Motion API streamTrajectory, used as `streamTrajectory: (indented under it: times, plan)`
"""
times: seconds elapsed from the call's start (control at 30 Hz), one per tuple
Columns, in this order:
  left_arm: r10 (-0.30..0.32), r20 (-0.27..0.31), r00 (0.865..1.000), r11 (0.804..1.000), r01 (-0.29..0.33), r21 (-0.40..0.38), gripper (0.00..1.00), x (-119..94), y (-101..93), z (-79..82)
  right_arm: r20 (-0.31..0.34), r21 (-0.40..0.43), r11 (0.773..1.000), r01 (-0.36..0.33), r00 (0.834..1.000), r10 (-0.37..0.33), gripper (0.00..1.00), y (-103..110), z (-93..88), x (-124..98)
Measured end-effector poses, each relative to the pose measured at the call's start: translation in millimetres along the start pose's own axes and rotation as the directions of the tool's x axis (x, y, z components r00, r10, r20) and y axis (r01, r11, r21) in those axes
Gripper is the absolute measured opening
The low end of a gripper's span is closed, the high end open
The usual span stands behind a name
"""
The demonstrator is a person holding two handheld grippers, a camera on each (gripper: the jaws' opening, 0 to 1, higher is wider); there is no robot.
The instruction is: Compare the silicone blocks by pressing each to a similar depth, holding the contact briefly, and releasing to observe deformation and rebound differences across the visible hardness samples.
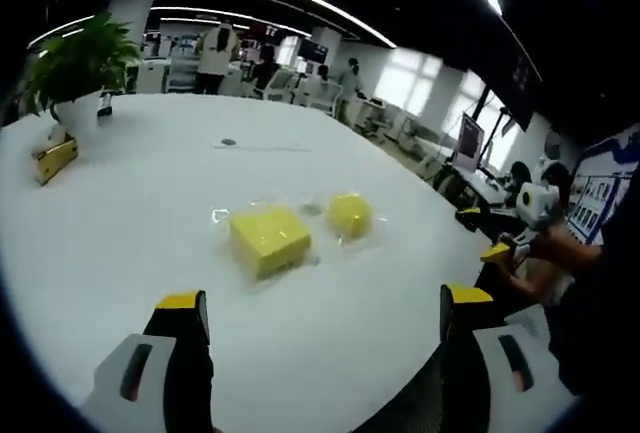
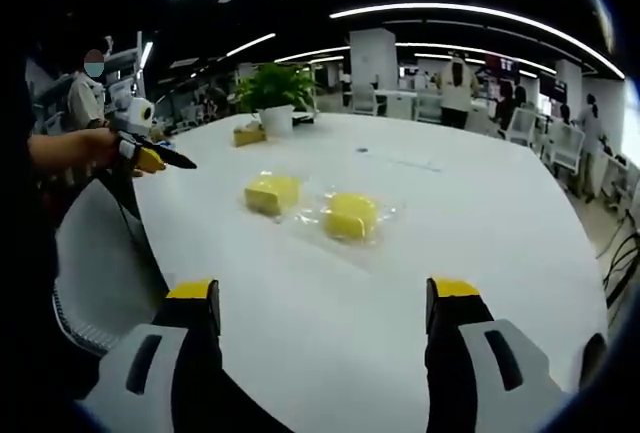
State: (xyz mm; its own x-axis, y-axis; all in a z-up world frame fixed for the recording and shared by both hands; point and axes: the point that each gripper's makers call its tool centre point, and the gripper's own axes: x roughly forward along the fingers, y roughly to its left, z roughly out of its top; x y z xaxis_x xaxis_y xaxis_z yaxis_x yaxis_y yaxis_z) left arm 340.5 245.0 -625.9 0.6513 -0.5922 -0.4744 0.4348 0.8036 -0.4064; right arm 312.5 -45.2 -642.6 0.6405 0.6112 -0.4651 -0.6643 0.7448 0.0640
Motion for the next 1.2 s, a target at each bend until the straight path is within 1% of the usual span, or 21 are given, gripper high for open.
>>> streamTrajectory:
  times: [0.03, 0.07, 0.17, 0.23, 0.27, 0.4, 0.43, 0.5, 0.53, 0.57, 0.6, 0.7, 0.73, 0.83, 0.93, 1.0, 1.1, 1.13, 1.2]
  plan:
    - [0.002, 0.0, 1.0, 1.0, -0.002, -0.004, 0.94, 1.5, 2.2, 1.7, -0.003, -0.001, 1.0, -0.001, 1.0, 0.001, 0.76, 0.2, -0.6, -0.3]
    - [0.012, -0.002, 1.0, 1.0, -0.012, -0.022, 0.93, 6.1, 9.0, 6.2, -0.007, 0.001, 1.0, -0.001, 1.0, 0.001, 0.76, 0.2, -1.5, -0.8]
    - [0.02, 0.004, 1.0, 0.999, -0.02, -0.034, 0.91, 18.2, 21.7, 18.0, -0.016, 0.004, 1.0, 0.003, 1.0, -0.003, 0.75, -1.3, -4.3, -3.9]
    - [0.011, 0.034, 0.999, 0.993, -0.007, -0.122, 0.9, 28.2, 28.0, 28.5, -0.02, 0.0, 1.0, 0.01, 1.0, -0.01, 0.74, -4.1, -6.1, -6.1]
    - [-0.006, 0.044, 0.999, 0.987, 0.013, -0.161, 0.88, 33.7, 30.3, 33.7, -0.028, 0.005, 1.0, 0.014, 1.0, -0.014, 0.73, -6.4, -7.8, -7.0]
    - [-0.002, 0.044, 0.999, 0.985, 0.01, -0.175, 0.83, 48.0, 46.1, 43.7, -0.046, 0.017, 1.0, 0.023, 0.999, -0.022, 0.71, -11.0, -10.6, -8.2]
    - [0.004, 0.041, 0.999, 0.982, 0.004, -0.187, 0.81, 51.1, 50.4, 44.5, -0.048, 0.019, 1.0, 0.021, 0.999, -0.02, 0.7, -11.0, -10.7, -8.2]
    - [0.006, 0.028, 1.0, 0.97, 0.001, -0.242, 0.76, 57.8, 57.9, 44.1, -0.053, 0.021, 1.0, 0.017, 0.998, -0.016, 0.67, -10.7, -10.8, -7.8]
    - [0.0, 0.021, 1.0, 0.959, 0.006, -0.285, 0.74, 61.9, 61.4, 42.8, -0.055, 0.019, 1.0, 0.018, 0.998, -0.017, 0.67, -10.9, -10.9, -7.4]
    - [-0.003, 0.017, 1.0, 0.953, 0.008, -0.302, 0.72, 64.4, 63.7, 41.6, -0.057, 0.016, 1.0, 0.022, 0.998, -0.021, 0.67, -11.0, -10.4, -7.3]
    - [0.008, 0.008, 1.0, 0.943, -0.004, -0.333, 0.71, 67.6, 69.3, 39.5, -0.057, 0.016, 1.0, 0.024, 0.998, -0.023, 0.67, -11.2, -10.3, -7.4]
    - [0.022, 0.013, 1.0, 0.938, -0.017, -0.346, 0.67, 74.1, 81.3, 39.2, -0.058, 0.026, 0.999, 0.027, 0.998, -0.025, 0.66, -11.3, -10.6, -7.0]
    - [0.027, 0.008, 1.0, 0.93, -0.022, -0.366, 0.65, 77.0, 86.0, 37.9, -0.059, 0.026, 0.999, 0.027, 0.998, -0.025, 0.66, -11.3, -11.0, -6.9]
    - [0.042, -0.004, 0.999, 0.92, -0.04, -0.389, 0.6, 82.5, 94.8, 34.8, -0.077, 0.022, 0.999, 0.026, 0.997, -0.024, 0.66, -10.0, -14.1, -6.5]
    - [0.061, -0.003, 0.998, 0.9, -0.056, -0.432, 0.54, 88.6, 103.1, 34.8, -0.083, 0.027, 0.999, 0.025, 0.996, -0.023, 0.65, -9.5, -15.4, -6.7]
    - [0.072, 0.011, 0.997, 0.883, -0.059, -0.466, 0.5, 95.0, 106.8, 37.5, -0.091, 0.029, 0.999, 0.027, 0.996, -0.024, 0.65, -9.7, -17.0, -6.5]
    - [0.084, -0.014, 0.996, 0.87, -0.081, -0.486, 0.44, 102.7, 110.9, 33.8, -0.104, 0.024, 0.999, 0.026, 0.994, -0.024, 0.64, -10.1, -18.5, -5.3]
    - [0.091, -0.038, 0.995, 0.867, -0.097, -0.489, 0.43, 106.4, 112.7, 30.1, -0.106, 0.023, 0.999, 0.028, 0.994, -0.026, 0.63, -10.9, -18.5, -5.1]
    - [0.091, -0.045, 0.995, 0.873, -0.101, -0.477, 0.39, 112.5, 112.6, 28.8, -0.105, 0.02, 0.999, 0.032, 0.994, -0.03, 0.63, -12.8, -17.6, -4.9]
